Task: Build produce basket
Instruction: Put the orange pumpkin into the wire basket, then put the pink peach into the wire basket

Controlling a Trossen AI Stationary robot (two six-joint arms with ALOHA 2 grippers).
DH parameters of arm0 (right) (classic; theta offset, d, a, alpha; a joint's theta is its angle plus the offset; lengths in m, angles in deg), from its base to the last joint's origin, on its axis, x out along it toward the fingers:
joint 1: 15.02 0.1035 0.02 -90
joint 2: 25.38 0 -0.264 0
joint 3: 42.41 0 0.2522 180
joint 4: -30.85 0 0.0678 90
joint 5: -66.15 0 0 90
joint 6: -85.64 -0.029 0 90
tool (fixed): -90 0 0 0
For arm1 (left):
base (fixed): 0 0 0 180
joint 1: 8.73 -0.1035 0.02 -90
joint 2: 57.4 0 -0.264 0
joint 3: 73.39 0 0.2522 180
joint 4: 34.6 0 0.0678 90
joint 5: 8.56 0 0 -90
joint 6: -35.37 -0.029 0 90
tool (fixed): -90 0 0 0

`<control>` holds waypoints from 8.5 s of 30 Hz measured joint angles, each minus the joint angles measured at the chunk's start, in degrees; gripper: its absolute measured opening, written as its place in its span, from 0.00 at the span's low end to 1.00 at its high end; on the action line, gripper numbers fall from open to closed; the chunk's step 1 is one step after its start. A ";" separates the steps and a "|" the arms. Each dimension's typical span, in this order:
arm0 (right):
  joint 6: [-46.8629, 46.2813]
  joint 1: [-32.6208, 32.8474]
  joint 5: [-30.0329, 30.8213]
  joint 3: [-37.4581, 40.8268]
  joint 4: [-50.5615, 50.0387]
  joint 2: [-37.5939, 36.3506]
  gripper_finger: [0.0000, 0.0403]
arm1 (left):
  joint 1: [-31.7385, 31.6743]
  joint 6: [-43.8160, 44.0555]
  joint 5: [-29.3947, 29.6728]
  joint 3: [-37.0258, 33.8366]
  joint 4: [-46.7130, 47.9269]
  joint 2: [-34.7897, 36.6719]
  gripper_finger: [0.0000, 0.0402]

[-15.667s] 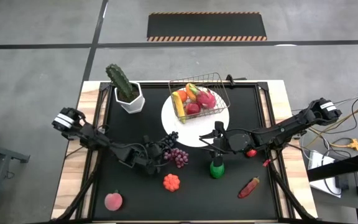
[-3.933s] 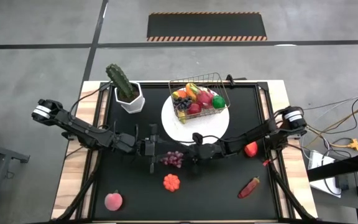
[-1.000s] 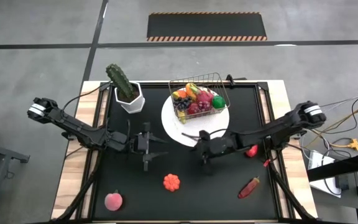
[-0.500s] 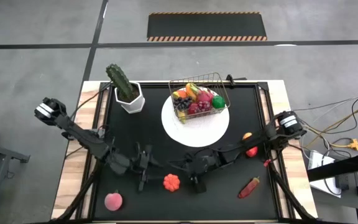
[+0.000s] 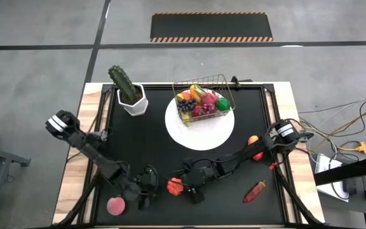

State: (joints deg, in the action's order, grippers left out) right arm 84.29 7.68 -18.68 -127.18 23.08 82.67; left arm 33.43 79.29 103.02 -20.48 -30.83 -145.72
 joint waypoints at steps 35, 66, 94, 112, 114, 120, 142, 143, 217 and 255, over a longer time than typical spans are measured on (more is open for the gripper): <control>-8.18 -0.57 -0.74 -3.36 -2.30 8.35 0.90 | -0.94 0.72 6.46 0.79 -3.79 -7.31 0.43; -1.16 -6.28 7.08 -3.36 -20.13 -7.54 0.70 | -1.27 -22.58 10.77 0.72 -5.64 1.02 0.43; -14.25 -56.40 12.79 -1.65 -37.47 -19.40 0.76 | -2.08 -49.22 16.62 -2.78 -6.57 17.02 0.43; -13.18 -55.90 15.84 -5.44 -43.31 -18.82 0.81 | -2.08 -48.72 16.68 -2.82 -7.57 17.02 0.43; -13.19 -54.74 15.69 -6.91 -46.16 -19.61 0.81 | -2.08 -47.68 16.68 -2.82 -7.55 17.02 0.43; -12.51 -44.97 13.87 -6.60 -48.60 -25.14 0.81 | -2.08 -38.54 16.68 -2.81 -7.74 17.02 0.43; -4.30 -11.28 12.91 16.39 -14.13 -34.23 0.81 | 0.59 33.30 -29.39 33.37 60.69 -6.86 0.38; -4.10 -11.53 12.90 16.99 -13.03 -34.22 0.81 | 1.24 32.46 -32.85 35.82 64.24 -7.90 0.38; 18.66 -1.59 -2.04 39.76 66.72 -23.38 0.81 | -5.19 -61.67 18.64 6.33 -40.27 0.58 0.60; 17.78 -1.73 0.62 26.74 64.15 -15.70 0.56 | -9.74 -62.26 14.20 0.20 -51.04 0.67 0.67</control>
State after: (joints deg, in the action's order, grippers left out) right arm 102.07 5.95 -18.06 -100.44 87.22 66.97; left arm 23.69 17.03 117.22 -20.28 -81.87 -145.06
